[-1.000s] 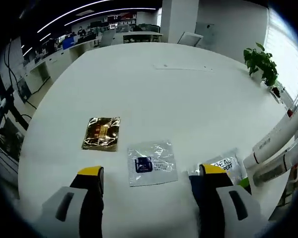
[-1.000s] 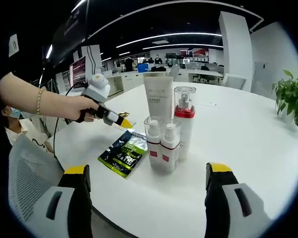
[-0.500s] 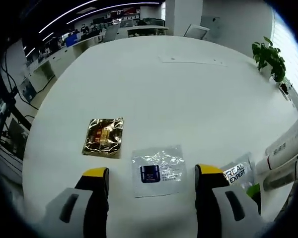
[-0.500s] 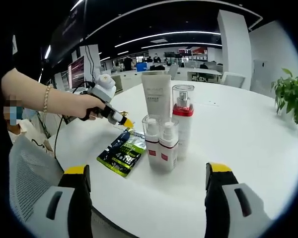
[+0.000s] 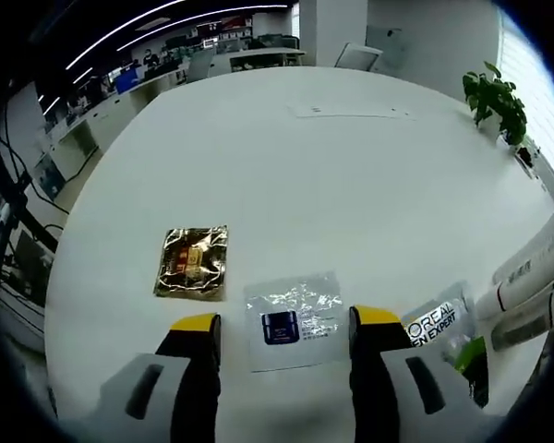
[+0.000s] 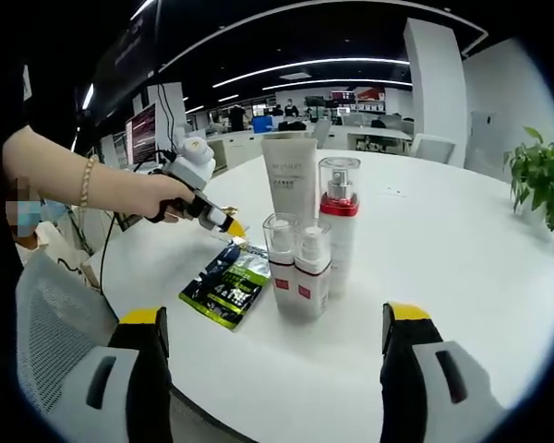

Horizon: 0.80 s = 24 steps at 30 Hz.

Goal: Arrange the skincare products in the storage area until every visible bottle or jar stands upright without overlapping.

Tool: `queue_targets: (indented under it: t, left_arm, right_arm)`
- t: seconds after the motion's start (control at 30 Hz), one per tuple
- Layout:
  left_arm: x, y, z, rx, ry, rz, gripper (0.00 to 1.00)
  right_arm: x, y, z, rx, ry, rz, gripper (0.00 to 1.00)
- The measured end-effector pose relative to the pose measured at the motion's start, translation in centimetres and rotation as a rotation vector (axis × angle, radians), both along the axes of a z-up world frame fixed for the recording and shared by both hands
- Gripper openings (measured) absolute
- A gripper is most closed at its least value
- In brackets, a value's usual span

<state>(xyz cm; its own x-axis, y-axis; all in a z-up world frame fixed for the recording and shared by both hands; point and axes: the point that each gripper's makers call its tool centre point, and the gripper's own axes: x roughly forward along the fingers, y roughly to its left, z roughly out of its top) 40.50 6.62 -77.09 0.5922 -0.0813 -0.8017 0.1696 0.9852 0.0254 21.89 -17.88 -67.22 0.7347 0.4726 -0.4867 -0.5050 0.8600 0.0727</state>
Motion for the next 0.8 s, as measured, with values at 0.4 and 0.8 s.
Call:
queue_targets:
  t: [0.4, 0.8]
  left_arm:
    - [-0.3, 0.0, 0.5, 0.002, -0.019, -0.047, 0.37]
    - [-0.8, -0.4, 1.6, -0.019, -0.060, -0.084, 0.37]
  right_arm:
    - [0.1, 0.0, 0.1, -0.005, -0.002, 0.001, 0.96]
    - [0.1, 0.1, 0.3, -0.008, -0.009, 0.004, 0.96]
